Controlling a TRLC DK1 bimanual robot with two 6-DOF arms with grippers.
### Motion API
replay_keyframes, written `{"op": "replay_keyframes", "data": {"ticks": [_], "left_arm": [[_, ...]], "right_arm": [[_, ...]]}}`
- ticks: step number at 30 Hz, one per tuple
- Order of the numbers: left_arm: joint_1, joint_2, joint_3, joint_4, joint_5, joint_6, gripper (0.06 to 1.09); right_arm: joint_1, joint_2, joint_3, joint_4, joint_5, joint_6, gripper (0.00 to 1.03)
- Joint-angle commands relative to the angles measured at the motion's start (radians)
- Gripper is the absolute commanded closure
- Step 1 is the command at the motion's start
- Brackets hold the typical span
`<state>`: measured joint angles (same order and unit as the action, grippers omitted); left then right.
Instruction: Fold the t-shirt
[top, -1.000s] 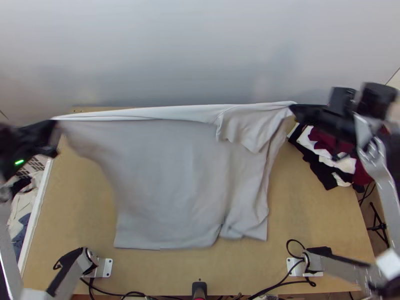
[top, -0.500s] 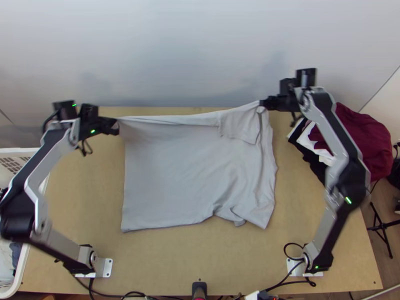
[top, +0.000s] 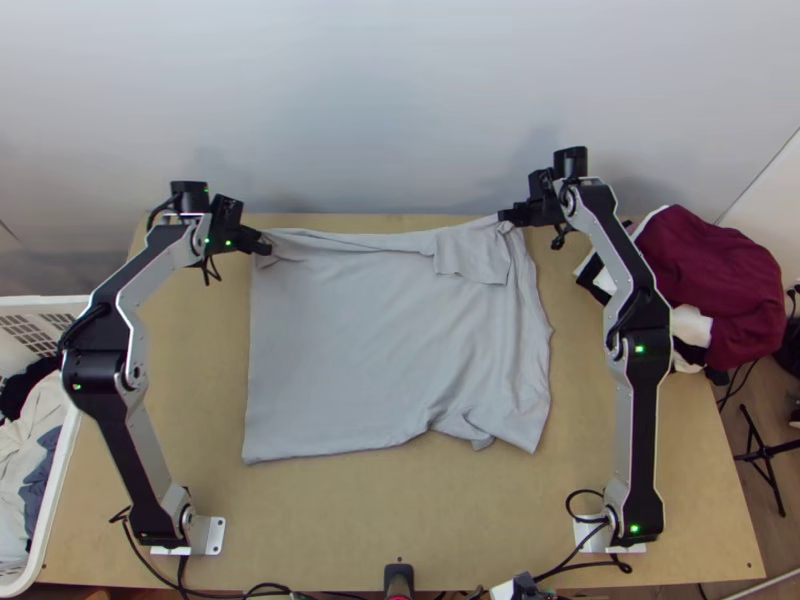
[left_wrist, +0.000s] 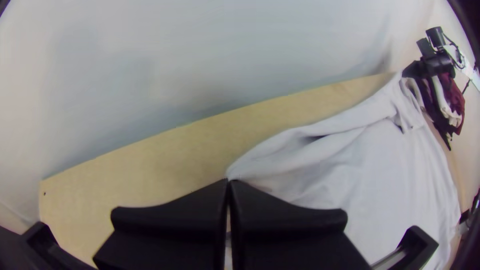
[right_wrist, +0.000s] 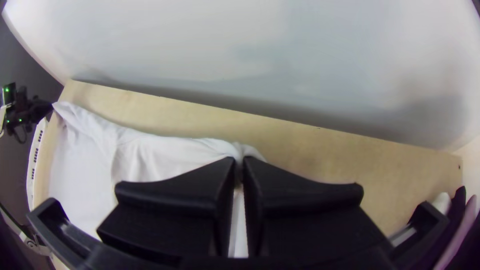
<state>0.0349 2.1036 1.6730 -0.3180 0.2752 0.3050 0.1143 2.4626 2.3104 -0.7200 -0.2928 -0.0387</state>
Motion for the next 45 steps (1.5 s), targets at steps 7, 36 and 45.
{"op": "replay_keyframes", "data": {"ticks": [7,36,45], "left_arm": [[-0.004,-0.172,-0.177,-0.064,-0.019,0.075,1.05],[-0.010,-0.335,-0.492,-0.053,-0.022,0.181,1.05],[-0.003,-0.333,-0.507,-0.055,-0.027,0.186,0.98]], "right_arm": [[-0.007,-0.097,-0.095,-0.125,0.004,-0.009,0.99],[-0.042,-0.376,-0.572,-0.153,0.004,-0.056,1.00],[-0.034,-0.353,-0.600,-0.151,0.006,-0.061,0.91]]}}
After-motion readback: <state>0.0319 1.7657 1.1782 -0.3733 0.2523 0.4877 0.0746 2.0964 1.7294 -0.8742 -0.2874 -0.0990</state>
